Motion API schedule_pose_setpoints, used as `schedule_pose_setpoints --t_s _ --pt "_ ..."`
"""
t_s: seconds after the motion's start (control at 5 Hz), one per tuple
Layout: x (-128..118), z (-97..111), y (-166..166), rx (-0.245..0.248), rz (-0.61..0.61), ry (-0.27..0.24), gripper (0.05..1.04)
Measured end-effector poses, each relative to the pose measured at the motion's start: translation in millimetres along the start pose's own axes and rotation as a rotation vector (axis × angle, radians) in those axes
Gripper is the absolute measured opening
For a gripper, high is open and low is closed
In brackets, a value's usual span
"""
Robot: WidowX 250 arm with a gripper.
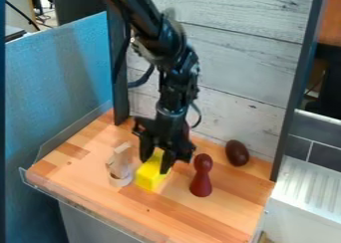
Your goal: Pick up the yellow block from on top of the tower and place it on the table
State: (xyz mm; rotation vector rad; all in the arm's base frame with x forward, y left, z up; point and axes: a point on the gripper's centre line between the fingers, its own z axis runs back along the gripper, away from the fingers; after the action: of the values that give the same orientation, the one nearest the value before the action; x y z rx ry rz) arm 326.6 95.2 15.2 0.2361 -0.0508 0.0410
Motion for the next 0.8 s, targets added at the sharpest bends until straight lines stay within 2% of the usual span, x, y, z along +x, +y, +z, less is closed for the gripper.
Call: schedule_pose_setpoints --t_s 0.4,0.6,0.8 --pt "-18 -23 -16 0.025 0.037 0.014 0.517" --pt "-18 -37 -24 0.012 0.038 0.019 0.517" --pt "-12 -40 -27 -0.006 0.045 0.01 0.596"
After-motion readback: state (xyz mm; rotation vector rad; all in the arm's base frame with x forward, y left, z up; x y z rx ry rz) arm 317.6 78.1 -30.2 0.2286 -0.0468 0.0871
